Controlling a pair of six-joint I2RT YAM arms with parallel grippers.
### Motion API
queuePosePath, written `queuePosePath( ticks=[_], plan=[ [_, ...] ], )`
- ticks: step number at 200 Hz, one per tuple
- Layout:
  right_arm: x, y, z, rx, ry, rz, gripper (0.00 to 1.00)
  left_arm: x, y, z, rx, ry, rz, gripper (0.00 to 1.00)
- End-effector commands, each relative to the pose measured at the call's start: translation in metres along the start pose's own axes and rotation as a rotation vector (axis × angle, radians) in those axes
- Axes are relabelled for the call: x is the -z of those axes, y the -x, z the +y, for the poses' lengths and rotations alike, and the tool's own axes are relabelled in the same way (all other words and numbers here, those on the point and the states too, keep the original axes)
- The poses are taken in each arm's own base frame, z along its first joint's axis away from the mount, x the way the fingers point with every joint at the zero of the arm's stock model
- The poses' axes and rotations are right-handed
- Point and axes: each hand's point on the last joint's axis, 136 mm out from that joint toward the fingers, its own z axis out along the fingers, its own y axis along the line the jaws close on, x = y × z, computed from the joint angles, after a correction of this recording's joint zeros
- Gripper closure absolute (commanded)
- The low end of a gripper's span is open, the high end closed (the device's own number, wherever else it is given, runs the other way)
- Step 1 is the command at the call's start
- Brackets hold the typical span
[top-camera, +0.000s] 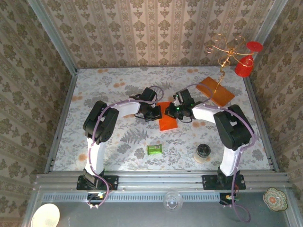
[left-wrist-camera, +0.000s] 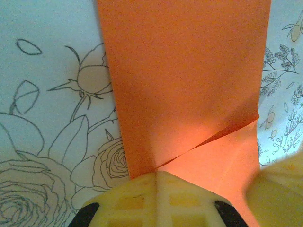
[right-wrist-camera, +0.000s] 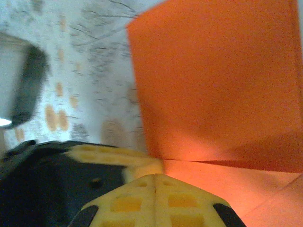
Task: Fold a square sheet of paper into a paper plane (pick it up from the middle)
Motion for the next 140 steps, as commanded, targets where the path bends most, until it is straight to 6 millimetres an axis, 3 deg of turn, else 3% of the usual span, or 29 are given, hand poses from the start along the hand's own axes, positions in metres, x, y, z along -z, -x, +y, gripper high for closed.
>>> queuePosePath(
  ticks=[1, 57, 102, 122, 140],
  plan=[
    [-0.009, -0.007, -0.012, -0.026, -0.016, 0.041, 1.0, -0.011, -0.025, 0.044, 0.05, 0.141, 0.086, 1.0],
    [-0.016, -0.032, -0.068, -0.075, -0.172, 0.089, 1.0, -0.007, -0.019, 0.04, 0.04, 0.12, 0.078, 1.0],
    [-0.02, -0.051, -0.096, -0.113, -0.24, 0.132, 1.0, 0.022, -0.003, -0.011, -0.096, -0.008, -0.016, 1.0],
    [-0.022, -0.055, -0.098, -0.123, -0.237, 0.142, 1.0, 0.027, -0.009, -0.03, -0.102, -0.085, -0.033, 1.0],
    [-0.024, -0.056, -0.098, -0.13, -0.231, 0.145, 1.0, 0.024, -0.018, -0.035, -0.073, -0.132, -0.033, 0.98]
  ],
)
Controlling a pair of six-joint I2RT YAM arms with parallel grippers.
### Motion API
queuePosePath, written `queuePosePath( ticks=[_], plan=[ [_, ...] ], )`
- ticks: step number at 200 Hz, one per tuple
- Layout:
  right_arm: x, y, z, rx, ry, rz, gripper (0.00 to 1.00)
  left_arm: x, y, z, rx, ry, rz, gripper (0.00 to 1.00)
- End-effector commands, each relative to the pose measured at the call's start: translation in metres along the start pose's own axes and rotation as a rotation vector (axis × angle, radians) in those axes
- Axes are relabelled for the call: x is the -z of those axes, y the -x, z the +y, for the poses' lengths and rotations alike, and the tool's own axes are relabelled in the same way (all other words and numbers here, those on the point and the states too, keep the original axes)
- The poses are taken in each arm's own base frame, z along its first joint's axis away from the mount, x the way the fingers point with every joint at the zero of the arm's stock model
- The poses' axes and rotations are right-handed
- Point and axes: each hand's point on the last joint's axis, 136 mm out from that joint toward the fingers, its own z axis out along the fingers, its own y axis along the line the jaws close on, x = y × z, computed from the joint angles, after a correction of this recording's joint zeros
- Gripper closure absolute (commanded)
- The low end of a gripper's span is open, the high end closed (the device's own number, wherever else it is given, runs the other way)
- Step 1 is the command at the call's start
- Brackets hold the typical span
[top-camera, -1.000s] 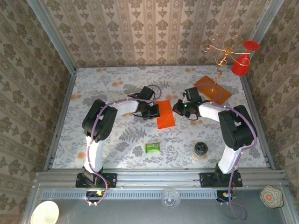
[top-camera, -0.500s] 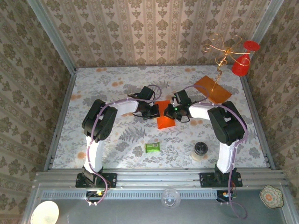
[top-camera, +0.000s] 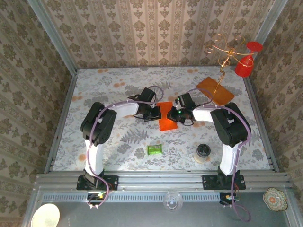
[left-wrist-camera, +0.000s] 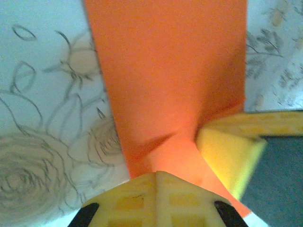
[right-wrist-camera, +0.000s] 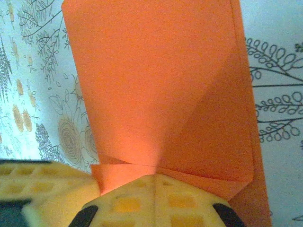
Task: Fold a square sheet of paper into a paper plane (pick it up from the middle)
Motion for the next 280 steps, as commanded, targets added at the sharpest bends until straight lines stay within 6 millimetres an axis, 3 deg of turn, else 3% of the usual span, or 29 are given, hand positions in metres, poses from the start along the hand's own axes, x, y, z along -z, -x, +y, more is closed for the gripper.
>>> queuePosePath(
  ticks=[1, 61, 204, 255, 280],
  plan=[
    [-0.014, -0.043, -0.071, -0.095, -0.21, 0.114, 1.0, 0.009, -0.008, -0.025, -0.006, -0.094, -0.021, 0.98],
    [-0.017, -0.047, -0.075, -0.12, -0.215, 0.13, 1.0, -0.002, -0.037, -0.031, -0.007, -0.092, 0.036, 0.99],
    [-0.017, -0.05, -0.08, -0.155, -0.209, 0.134, 1.0, -0.023, -0.034, -0.03, -0.031, -0.009, 0.073, 1.0],
    [-0.016, -0.049, -0.082, -0.163, -0.21, 0.132, 1.0, -0.029, -0.04, -0.017, -0.013, 0.026, 0.091, 1.0],
    [-0.017, -0.051, -0.086, -0.17, -0.221, 0.137, 1.0, -0.031, -0.053, -0.002, 0.013, 0.08, 0.141, 1.0]
  ],
)
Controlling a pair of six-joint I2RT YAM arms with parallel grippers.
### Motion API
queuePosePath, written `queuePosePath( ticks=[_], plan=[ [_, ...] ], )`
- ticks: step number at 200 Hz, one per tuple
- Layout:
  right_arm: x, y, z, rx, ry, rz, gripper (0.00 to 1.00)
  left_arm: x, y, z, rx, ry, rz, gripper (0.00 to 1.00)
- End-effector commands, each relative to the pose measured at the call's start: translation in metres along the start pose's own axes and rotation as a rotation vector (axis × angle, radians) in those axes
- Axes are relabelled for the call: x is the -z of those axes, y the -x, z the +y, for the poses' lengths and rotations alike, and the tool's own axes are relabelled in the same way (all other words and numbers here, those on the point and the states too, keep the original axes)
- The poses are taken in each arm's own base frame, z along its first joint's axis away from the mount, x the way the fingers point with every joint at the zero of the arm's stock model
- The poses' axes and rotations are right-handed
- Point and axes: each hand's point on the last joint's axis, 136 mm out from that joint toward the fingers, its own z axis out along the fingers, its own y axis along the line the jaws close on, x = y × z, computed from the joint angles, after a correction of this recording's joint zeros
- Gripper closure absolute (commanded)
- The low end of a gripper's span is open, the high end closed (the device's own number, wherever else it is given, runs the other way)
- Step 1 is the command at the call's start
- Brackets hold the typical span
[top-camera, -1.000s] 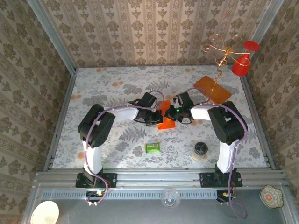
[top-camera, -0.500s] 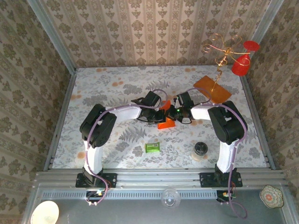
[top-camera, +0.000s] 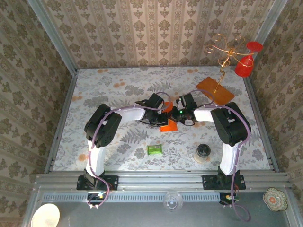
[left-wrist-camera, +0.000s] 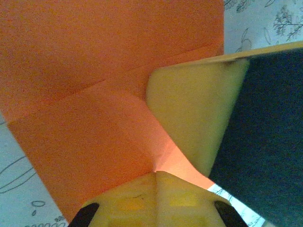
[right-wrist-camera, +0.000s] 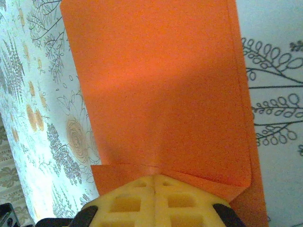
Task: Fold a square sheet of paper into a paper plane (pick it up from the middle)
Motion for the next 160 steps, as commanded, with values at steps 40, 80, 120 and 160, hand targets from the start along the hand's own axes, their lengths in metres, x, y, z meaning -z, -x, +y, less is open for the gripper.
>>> queuePosePath(
  ticks=[40, 80, 120, 160],
  plan=[
    [-0.012, -0.05, -0.098, -0.141, -0.311, 0.121, 1.0, -0.002, -0.035, 0.039, 0.066, 0.11, 0.126, 1.0],
    [-0.012, -0.051, -0.103, -0.146, -0.329, 0.128, 1.0, 0.006, -0.056, 0.046, 0.055, 0.126, 0.19, 1.0],
    [-0.01, -0.048, -0.103, -0.145, -0.331, 0.12, 1.0, 0.023, -0.082, 0.06, 0.014, 0.183, 0.254, 1.0],
    [-0.009, -0.047, -0.103, -0.148, -0.328, 0.119, 1.0, 0.042, -0.084, 0.068, -0.011, 0.232, 0.228, 1.0]
  ],
)
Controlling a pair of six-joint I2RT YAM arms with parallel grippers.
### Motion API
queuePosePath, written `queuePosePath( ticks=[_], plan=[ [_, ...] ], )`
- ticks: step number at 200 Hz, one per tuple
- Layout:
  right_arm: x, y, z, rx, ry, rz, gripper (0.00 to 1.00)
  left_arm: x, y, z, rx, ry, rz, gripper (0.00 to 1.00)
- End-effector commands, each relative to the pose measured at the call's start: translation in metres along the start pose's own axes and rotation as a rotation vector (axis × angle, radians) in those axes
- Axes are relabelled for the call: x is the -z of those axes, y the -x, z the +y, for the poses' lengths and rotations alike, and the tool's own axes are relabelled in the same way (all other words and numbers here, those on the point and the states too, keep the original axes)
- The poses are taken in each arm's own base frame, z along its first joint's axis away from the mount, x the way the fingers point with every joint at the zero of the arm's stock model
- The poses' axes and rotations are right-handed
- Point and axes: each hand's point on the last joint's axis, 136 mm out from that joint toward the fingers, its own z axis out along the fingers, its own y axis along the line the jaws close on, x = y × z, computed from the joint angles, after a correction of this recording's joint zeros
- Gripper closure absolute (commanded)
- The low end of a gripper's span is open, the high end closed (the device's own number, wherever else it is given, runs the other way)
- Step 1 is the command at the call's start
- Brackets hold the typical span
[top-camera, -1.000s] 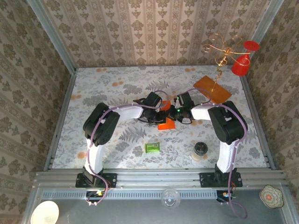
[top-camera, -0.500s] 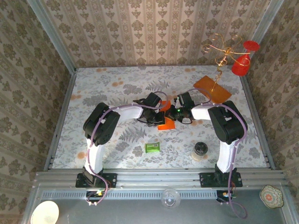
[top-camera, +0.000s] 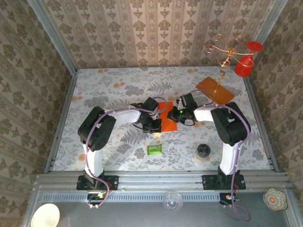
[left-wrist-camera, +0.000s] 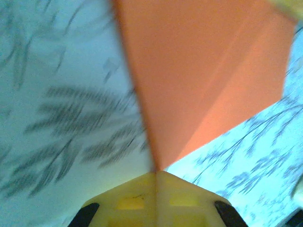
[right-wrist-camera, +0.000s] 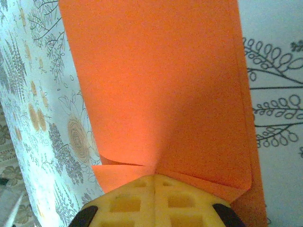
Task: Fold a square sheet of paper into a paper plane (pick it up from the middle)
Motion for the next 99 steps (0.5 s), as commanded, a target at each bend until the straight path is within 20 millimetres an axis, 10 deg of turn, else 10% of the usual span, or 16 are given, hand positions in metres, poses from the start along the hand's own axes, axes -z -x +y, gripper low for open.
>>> queuePosePath(
  ticks=[1, 45, 99],
  plan=[
    [-0.009, -0.046, -0.101, -0.137, -0.329, 0.108, 1.0, 0.011, -0.034, 0.033, 0.025, 0.133, 0.093, 1.0],
    [-0.006, -0.035, -0.078, -0.121, -0.237, 0.092, 1.0, 0.039, 0.018, -0.005, -0.012, 0.0, -0.138, 1.0],
    [0.028, 0.008, 0.012, -0.025, -0.009, 0.005, 0.89, 0.039, 0.067, -0.024, 0.026, -0.093, -0.252, 0.97]
  ],
)
